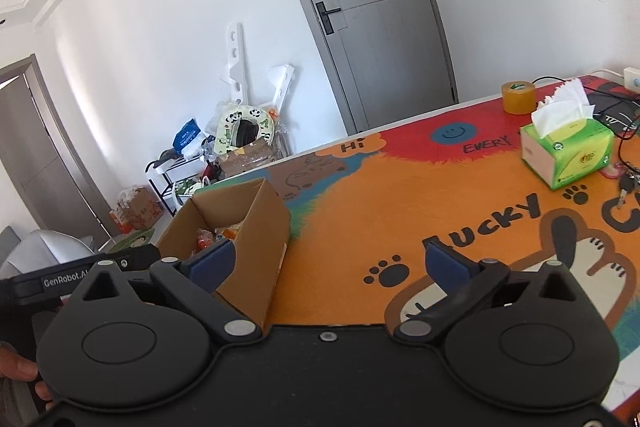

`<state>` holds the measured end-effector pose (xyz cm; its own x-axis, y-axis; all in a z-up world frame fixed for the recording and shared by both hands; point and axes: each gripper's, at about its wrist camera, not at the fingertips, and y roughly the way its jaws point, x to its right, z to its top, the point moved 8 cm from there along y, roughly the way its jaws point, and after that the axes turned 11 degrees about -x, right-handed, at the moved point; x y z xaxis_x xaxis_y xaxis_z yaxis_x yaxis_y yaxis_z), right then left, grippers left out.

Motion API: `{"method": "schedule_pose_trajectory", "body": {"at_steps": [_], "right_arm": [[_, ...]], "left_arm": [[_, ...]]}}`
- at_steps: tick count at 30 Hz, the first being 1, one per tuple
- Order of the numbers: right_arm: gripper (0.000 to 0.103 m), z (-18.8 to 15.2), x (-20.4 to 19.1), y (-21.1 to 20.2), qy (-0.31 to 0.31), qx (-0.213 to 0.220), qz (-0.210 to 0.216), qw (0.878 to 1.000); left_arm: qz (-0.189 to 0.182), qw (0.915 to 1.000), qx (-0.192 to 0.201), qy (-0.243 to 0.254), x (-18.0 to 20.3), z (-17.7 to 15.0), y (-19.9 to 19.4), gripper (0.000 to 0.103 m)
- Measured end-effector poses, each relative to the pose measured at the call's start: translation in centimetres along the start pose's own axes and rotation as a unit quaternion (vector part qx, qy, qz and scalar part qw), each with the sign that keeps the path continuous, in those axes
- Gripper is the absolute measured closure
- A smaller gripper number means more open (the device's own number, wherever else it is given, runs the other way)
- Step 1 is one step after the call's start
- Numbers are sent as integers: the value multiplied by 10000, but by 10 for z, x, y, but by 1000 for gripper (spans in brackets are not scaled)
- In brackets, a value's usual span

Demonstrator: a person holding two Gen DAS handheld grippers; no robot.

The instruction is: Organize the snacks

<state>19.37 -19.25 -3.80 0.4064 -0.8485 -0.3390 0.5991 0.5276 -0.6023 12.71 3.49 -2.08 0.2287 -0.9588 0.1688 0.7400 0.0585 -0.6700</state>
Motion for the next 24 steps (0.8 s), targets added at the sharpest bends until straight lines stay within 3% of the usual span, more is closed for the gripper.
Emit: {"method": "schedule_pose_trajectory", "body": {"at_steps": [9,17,24], "right_arm": [[0,-9,6,-19,-72,45,-139,9999],[0,-27,6,-35,-264,78,-300,9992],[0,-24,-1,-44,-372,185,-326,9986]], "left_arm": [[-65,9999,22,147,-2,-13,-21,0],[-147,9998,107,-53,-24,-19,-36,0],[63,9999,99,23,-34,-18,-38,0]]}}
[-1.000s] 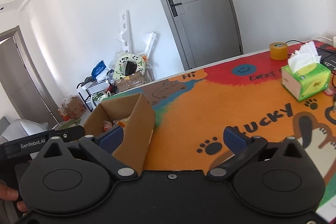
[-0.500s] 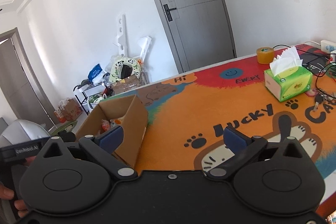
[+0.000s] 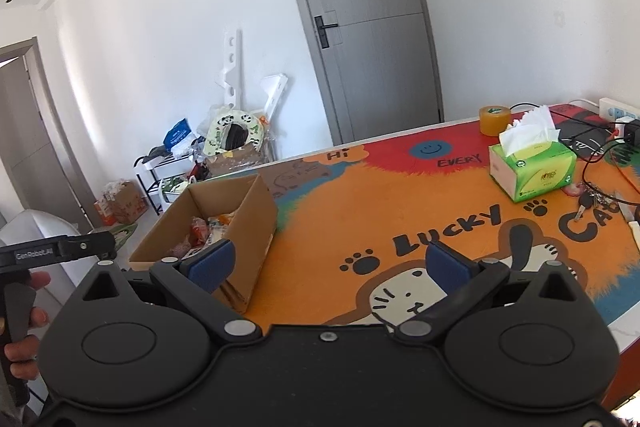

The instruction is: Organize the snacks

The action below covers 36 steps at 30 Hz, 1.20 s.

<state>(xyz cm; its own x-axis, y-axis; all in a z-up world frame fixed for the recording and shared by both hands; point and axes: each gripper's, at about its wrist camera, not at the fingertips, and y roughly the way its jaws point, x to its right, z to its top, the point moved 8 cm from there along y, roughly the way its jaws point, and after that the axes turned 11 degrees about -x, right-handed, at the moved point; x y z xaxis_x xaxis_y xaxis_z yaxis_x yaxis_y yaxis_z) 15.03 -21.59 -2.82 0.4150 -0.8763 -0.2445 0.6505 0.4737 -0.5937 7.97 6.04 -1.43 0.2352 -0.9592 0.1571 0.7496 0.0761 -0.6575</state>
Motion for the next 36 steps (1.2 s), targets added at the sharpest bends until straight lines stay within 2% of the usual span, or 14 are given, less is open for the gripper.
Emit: {"method": "schedule_pose_trajectory", "body": {"at_steps": [6,36], "right_arm": [[0,-3,-7,0,-66,-72,51,9999],[0,-9,-10,3,-75,-263,88,9996]], "left_arm": [[52,9997,-126,214,1,-5,2,0],[68,9988,-169,464,16,-12,6,0]]}}
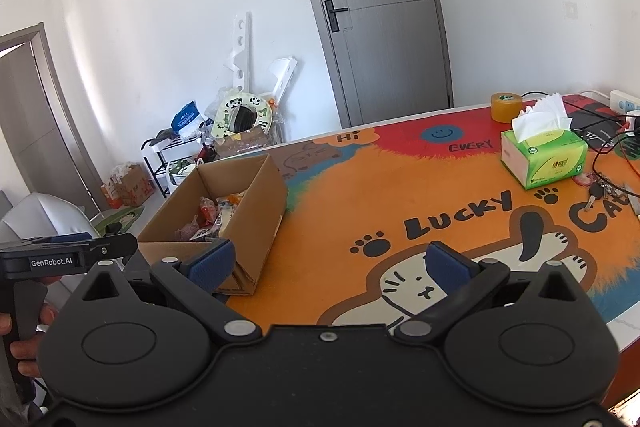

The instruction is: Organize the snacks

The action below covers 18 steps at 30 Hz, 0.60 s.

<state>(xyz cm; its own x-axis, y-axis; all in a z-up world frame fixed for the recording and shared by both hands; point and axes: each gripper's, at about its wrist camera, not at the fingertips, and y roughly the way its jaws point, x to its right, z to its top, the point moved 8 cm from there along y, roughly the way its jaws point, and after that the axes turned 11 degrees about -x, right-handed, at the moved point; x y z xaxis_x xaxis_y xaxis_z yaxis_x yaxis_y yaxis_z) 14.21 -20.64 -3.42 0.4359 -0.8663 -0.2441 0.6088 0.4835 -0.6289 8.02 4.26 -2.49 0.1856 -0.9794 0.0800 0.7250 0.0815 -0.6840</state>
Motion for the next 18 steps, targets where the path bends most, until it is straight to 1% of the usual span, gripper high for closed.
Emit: {"method": "schedule_pose_trajectory", "body": {"at_steps": [18], "right_arm": [[0,1,0,0,-49,-17,-22,10000]], "left_arm": [[-29,10000,-8,37,1,-3,1,0]]}}
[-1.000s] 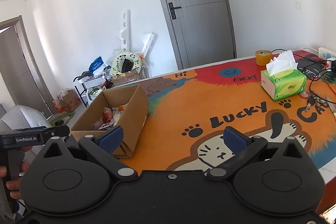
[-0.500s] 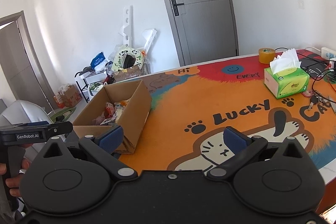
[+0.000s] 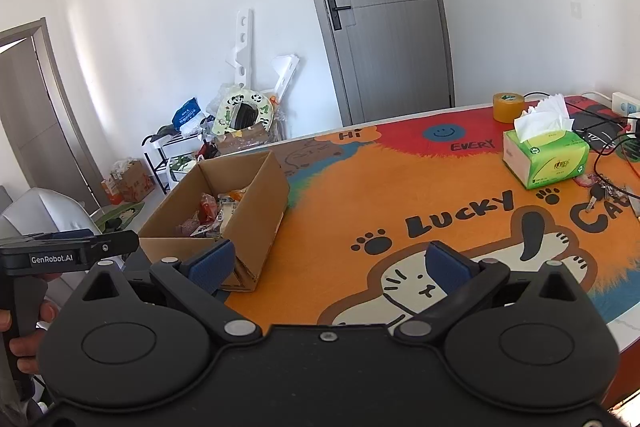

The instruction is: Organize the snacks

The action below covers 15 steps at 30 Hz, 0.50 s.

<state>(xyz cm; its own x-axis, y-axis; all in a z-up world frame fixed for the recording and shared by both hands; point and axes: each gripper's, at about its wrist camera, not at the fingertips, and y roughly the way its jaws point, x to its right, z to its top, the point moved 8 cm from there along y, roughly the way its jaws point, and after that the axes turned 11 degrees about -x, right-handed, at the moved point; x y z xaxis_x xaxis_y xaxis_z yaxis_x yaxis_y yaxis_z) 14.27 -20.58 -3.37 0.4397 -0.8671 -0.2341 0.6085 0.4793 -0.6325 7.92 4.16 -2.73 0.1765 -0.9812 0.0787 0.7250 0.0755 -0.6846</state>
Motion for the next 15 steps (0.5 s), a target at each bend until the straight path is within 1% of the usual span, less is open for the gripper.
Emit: {"method": "schedule_pose_trajectory", "body": {"at_steps": [15], "right_arm": [[0,-2,-3,2,-49,-44,51,10000]], "left_arm": [[-29,10000,-20,52,6,-1,1,0]]}}
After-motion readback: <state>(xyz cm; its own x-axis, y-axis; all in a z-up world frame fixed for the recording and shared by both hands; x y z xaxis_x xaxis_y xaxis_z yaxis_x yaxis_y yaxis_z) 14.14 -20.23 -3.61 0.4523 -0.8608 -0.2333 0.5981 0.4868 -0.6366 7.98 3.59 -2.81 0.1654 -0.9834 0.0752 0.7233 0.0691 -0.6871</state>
